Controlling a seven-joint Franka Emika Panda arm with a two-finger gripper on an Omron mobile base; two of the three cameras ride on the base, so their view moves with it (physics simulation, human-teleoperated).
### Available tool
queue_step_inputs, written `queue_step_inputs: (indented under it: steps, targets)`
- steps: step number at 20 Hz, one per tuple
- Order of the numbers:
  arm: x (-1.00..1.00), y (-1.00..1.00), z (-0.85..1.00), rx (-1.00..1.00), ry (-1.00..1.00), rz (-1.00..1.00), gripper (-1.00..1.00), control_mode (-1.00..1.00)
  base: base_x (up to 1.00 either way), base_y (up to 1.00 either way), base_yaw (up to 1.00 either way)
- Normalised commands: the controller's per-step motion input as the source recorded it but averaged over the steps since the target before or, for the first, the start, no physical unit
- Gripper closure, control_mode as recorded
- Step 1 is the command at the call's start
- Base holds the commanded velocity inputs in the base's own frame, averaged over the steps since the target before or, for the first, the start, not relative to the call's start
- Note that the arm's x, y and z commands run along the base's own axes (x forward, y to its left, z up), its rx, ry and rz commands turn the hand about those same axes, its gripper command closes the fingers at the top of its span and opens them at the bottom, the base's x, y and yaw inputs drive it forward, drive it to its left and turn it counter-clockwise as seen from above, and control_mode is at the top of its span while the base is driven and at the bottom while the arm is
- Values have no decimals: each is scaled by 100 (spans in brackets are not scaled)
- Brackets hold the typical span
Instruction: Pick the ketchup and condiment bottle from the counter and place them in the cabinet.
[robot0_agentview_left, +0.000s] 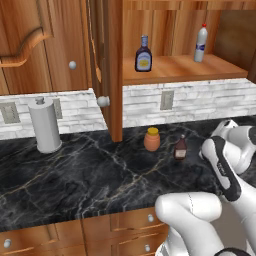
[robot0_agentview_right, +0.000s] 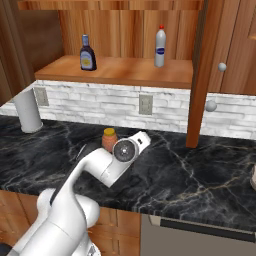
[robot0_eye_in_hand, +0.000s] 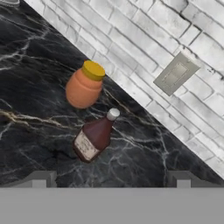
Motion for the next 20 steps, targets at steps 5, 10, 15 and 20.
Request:
queue_step_inputs:
  steps: [5,10,15,20]
  targets:
    - [0,-23,-4,9,-1,12,-100,-100,0,0,0]
    - [0,-1,0,6,0,2,-100,-100,0,0,0]
    - [0,0,0,7,6,2,-100,-100,0,0,0]
    - [0,0,-1,7,10,5,-100,-100,0,0,0]
